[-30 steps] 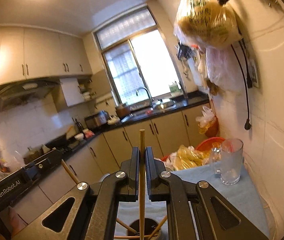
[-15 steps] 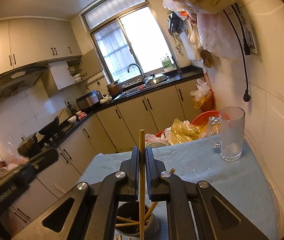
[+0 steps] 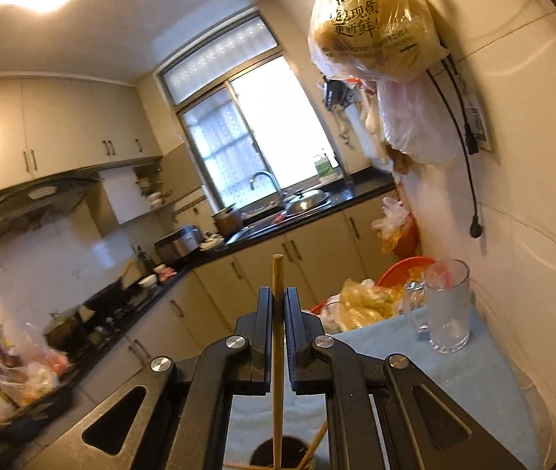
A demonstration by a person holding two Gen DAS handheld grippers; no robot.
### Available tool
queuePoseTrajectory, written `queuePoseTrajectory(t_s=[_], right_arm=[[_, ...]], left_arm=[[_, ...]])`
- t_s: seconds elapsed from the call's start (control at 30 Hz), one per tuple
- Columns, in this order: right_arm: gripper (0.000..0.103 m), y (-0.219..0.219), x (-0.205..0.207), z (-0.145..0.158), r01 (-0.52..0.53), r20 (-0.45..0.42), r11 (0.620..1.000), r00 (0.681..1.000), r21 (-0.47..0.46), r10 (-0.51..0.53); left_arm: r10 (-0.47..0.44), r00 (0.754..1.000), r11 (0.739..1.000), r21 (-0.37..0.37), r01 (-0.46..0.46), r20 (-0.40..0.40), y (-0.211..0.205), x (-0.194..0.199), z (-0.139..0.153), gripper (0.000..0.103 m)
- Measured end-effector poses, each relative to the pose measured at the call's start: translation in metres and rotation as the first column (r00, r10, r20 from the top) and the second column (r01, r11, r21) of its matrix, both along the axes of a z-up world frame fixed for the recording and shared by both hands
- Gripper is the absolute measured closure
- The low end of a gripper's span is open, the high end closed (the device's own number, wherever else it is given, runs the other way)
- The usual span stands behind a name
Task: Organize utensils
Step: 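Carry chopsticks above the black holder and open both grippers to drop them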
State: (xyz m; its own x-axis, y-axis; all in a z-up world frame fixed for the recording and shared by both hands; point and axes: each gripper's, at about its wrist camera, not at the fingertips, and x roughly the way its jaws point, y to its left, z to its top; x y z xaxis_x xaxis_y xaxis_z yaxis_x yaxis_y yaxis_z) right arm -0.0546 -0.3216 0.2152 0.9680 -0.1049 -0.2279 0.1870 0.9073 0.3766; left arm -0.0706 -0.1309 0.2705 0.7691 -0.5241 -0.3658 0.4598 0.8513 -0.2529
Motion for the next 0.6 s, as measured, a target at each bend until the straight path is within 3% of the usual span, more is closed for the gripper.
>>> queuePoseTrajectory(t_s=[0.07,0.27,0.43,0.6], right_arm=[[0.096,0.003,0.012,-0.012,-0.015,-0.047,1.0,0.999,-0.004,0.015],[0.093,0.004,0.028,-0.05,-0.063,-0.168,0.995,0.983,0.077,0.075],[0.072,0.008,0.009,-0.038,-0.066,-0.171,0.998,0.983,-0.006,0.064],[0.06,0.01,-0.029,-0.028,-0.098,-0.213,0.991,0.974,-0.095,0.076]], left_arm=[[0.001,1.0,1.0,0.003,-0.001,-0.007,0.008,-0.005,-0.009,0.064],[0.009,0.999,0.999,0.037,-0.007,-0.054,0.018,-0.007,-0.037,0.063],[0.047,0.991,0.999,0.018,-0.045,-0.128,0.035,-0.009,-0.056,0.063],[0.097,0.982,0.995,0.037,-0.092,-0.16,0.051,-0.024,-0.073,0.057]])
